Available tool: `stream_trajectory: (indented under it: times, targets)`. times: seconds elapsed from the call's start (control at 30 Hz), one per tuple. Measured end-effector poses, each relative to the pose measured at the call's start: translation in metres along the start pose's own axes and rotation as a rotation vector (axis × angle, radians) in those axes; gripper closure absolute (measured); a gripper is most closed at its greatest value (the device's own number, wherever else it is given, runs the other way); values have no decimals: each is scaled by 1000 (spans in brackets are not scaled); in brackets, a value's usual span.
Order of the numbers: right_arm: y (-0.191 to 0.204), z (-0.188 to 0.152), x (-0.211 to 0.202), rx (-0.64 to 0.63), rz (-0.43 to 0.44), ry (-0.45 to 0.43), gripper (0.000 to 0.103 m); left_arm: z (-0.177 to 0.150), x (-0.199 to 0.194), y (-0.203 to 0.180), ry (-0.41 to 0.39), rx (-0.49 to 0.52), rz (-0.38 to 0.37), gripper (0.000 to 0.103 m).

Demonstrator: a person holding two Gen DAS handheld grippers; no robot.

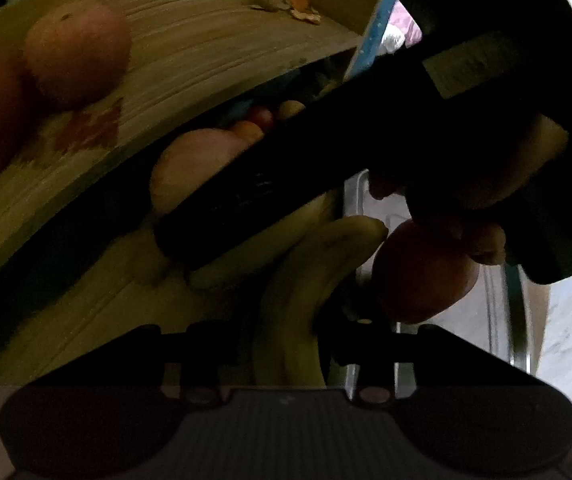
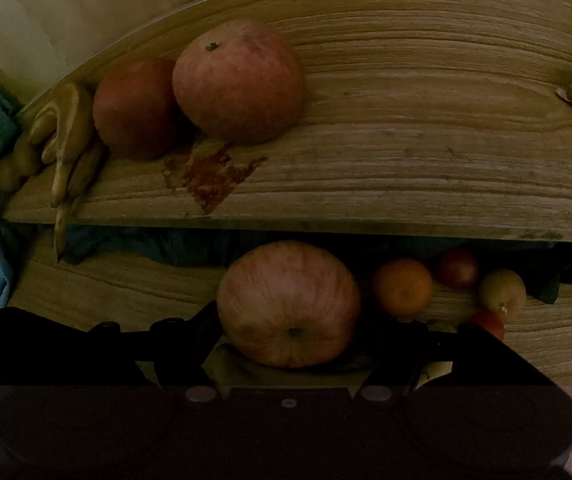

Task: Organize fruits
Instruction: 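Grasp another red apple on the table with the right tool, then grasp a yellow banana with the left tool while the right tool holds the apple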

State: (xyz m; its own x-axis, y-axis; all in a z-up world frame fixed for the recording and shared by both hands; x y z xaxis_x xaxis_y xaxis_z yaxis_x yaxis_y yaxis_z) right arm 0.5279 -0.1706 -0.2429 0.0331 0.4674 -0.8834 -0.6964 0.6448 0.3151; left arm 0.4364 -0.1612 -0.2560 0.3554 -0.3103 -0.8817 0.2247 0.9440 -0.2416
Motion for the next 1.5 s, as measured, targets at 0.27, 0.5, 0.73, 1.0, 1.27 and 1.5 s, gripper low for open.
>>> stream_trajectory:
  times: [0.27,0.5,0.73,1.0,1.27,1.5]
  targets:
    - [7,2,1,1,-24,6,32,-1,5,-9,-3,14,32,62]
    - [17,-1,1,13,-32,-3,32,-10,1,-6,2,-37,40,66]
    - [36,-1,0,7,-24,-12,32,-30,-12,13,-9,-118,78,66]
    - [57,-10,-2,-20,-18,-4,32,-70,-29,43,-14,-192,121,66]
    - [69,-18,5,-27,-38,-10,32,-71,-33,36,-15,-157,138,58]
    - [69,-18,7,-46,-57,-14,31,-58,-18,19,14,-34,209,47]
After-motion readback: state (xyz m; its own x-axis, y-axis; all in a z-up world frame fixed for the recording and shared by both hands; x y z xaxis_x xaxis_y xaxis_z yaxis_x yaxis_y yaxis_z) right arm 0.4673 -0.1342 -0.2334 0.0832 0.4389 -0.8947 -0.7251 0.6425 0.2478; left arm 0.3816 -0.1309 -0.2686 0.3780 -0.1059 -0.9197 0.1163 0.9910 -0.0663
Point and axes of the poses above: each gripper's, at about its wrist camera, not at the fingertips, and x roughly the way its jaws point, y to its left, z to its top, the point moved 10 cm from there along x, roughly the way its jaws point, and after that the axes turned 2 degrees about -x, right-handed, at the moved point
